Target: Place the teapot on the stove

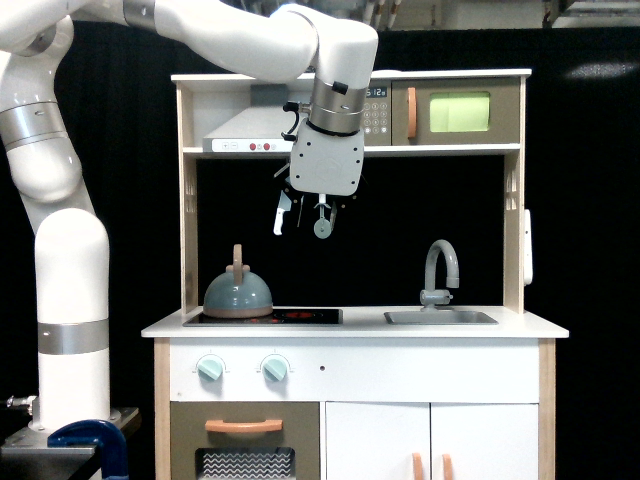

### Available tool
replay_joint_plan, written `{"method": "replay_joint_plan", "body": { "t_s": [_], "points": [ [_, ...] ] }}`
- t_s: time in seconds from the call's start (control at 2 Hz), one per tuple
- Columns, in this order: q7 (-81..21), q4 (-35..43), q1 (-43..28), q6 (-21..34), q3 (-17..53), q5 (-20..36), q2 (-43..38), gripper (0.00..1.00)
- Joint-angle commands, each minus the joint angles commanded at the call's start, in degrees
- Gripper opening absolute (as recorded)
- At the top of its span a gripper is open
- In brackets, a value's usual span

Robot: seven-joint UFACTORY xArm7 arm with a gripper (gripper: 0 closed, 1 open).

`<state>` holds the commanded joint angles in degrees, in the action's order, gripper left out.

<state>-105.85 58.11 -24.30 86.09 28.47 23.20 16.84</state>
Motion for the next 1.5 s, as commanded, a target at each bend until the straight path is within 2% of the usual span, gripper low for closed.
{"method": "replay_joint_plan", "body": {
  "t_s": [1.5],
  "points": [
    [0.0,0.0,0.0,0.0,0.0,0.0,0.0,1.0]
  ]
}}
